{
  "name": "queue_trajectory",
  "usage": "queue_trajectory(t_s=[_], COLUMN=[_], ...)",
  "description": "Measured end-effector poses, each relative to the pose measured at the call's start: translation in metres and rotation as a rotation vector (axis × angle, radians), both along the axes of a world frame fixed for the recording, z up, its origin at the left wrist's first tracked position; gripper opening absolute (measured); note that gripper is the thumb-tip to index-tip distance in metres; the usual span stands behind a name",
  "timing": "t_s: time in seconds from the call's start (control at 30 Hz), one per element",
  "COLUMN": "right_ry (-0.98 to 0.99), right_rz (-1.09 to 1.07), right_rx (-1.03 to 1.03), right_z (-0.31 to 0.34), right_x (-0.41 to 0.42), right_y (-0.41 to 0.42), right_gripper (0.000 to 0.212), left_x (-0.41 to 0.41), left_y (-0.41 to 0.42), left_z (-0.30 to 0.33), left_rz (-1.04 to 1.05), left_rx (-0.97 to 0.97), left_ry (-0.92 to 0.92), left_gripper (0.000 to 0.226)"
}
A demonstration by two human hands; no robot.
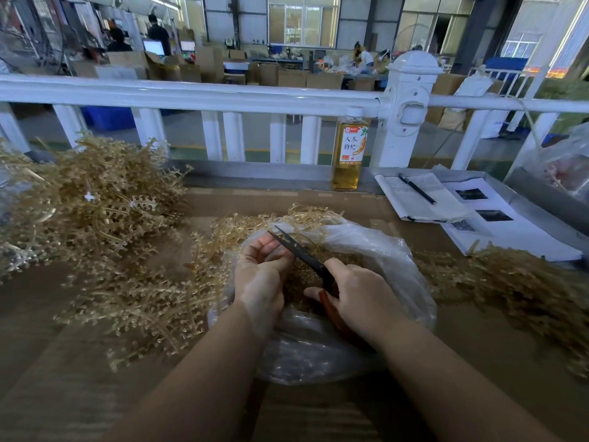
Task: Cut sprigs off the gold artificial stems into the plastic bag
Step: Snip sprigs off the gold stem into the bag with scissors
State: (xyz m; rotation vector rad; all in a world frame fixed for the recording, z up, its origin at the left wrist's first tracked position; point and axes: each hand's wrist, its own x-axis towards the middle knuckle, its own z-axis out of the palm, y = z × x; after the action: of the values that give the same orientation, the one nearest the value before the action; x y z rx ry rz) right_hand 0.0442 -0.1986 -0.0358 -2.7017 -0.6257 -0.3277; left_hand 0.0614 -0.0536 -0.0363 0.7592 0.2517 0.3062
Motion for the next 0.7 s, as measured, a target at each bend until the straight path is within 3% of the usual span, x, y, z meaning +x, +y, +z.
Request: queue_trajectory(t_s=[0.4,0.53,0.7], right_ry=[-0.036,-0.037,-0.015], right_rz=[0.000,0.000,-0.020], right_rx=[0.000,0.017,0.024], right_z=[-0.0024,-0.0039,-0.0039], right_x=[-0.0022,-0.0046,-0.0067], right_y=[-0.0018,-0.0021,-0.0006], right_gripper=[0.043,0.044,0.043], left_x=[-0.0019,-0.0011,0.0006], left_y=[0.0043,0.0073,0.0070], left_z=[-0.0012,-0.0014,0.0000], left_rz=[-0.076,-0.072,-0.058], left_rx=[-0.024,-0.008,-0.016], left_ry=[-0.036,0.054,0.136], left_gripper=[0.038,0.023,0.024])
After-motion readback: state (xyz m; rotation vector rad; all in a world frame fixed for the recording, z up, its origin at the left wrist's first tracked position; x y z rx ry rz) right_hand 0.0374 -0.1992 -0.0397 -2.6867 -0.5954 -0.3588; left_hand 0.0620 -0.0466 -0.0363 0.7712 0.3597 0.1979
